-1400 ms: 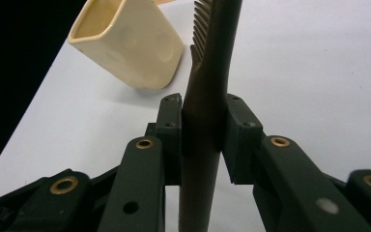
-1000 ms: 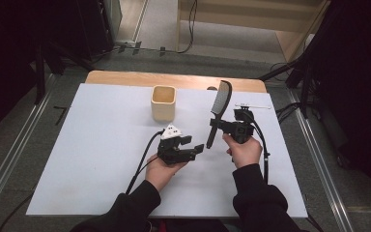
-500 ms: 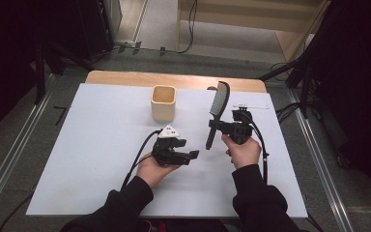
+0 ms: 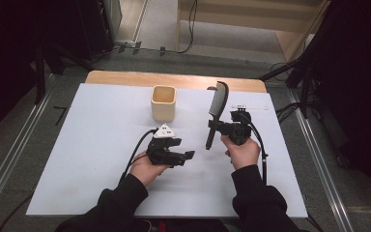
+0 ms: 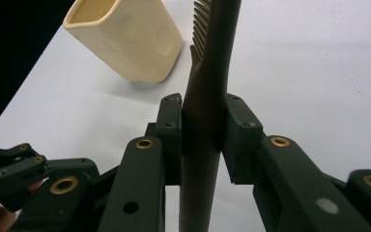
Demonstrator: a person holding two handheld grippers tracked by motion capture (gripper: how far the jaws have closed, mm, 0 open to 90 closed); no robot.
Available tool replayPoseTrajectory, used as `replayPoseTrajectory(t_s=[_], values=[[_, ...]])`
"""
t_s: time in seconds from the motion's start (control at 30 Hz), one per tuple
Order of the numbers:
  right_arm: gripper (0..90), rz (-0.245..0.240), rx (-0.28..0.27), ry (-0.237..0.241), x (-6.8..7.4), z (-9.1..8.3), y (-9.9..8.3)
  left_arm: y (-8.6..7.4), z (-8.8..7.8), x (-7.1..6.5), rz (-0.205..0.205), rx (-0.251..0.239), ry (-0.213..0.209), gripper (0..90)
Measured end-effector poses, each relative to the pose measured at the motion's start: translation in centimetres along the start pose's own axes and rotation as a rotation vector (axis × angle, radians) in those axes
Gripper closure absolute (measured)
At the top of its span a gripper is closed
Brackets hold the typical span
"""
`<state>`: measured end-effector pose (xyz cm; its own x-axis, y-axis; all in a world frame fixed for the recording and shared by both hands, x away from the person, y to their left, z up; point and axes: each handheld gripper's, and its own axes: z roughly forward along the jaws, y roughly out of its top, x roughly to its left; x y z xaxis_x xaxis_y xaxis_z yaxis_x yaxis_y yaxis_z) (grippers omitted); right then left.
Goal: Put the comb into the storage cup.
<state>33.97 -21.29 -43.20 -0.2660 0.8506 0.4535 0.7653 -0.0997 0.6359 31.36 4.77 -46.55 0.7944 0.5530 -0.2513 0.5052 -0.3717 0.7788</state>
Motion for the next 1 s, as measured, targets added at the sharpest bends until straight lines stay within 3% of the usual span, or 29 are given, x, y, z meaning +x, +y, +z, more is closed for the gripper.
replayPoseTrajectory(t_s=[0.2,0.73,1.0], values=[[70.1,-0.008,0.000,0.000,0.2,0.0,-0.1,-0.1,-0.9,0.3,0.025,0.024,0.001,28.4],[70.1,-0.038,-0.023,-0.009,0.5,-0.4,-0.3,-0.8,-3.3,1.1,0.042,0.050,0.006,28.4],[70.0,-0.058,-0.028,-0.010,0.8,-0.3,-0.3,-1.0,-4.7,1.8,0.027,0.057,0.006,28.4]])
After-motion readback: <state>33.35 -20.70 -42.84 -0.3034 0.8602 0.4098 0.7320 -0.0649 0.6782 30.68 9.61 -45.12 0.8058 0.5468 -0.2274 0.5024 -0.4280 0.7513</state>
